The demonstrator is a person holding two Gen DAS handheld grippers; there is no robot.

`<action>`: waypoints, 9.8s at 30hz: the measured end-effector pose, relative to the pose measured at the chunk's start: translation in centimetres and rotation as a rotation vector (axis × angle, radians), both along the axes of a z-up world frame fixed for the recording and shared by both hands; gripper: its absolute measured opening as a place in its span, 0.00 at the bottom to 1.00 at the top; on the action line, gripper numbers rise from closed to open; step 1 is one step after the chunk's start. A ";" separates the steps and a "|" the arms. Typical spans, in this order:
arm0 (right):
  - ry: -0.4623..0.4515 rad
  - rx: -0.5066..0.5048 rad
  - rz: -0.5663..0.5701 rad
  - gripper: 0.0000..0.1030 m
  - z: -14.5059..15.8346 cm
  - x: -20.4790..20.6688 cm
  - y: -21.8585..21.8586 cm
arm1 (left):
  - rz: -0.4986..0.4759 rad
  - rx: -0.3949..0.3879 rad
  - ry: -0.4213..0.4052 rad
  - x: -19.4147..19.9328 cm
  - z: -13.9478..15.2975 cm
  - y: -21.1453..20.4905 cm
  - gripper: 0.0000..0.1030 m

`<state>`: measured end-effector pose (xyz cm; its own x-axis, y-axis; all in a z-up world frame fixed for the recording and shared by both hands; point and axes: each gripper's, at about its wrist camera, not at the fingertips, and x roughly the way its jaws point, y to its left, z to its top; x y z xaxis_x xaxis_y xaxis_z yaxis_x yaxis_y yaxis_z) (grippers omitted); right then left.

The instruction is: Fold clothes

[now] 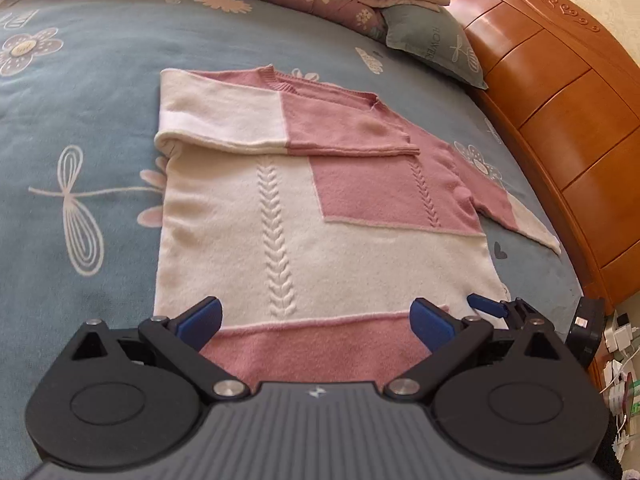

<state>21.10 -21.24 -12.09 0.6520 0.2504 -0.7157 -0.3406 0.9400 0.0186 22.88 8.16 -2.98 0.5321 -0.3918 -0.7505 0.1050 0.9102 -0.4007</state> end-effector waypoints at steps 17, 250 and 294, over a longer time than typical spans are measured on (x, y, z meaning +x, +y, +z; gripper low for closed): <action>-0.050 0.021 -0.003 1.00 -0.4 0.0 0.0 | 0.056 0.019 -0.097 10.6 -7.5 0.3 0.99; -0.005 -0.042 -0.033 1.00 0.3 -3.6 5.6 | -0.320 0.046 -0.305 5.0 -6.7 2.5 0.99; -0.170 0.199 -0.226 1.00 4.7 4.6 -7.6 | -0.314 0.124 -0.206 4.7 -7.4 -6.7 0.99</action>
<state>25.67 -28.83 -7.40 0.8127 0.2098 -0.5436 -0.1379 0.9757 0.1703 27.61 1.47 -10.42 0.5449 -0.4724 -0.6928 0.4528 0.8611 -0.2311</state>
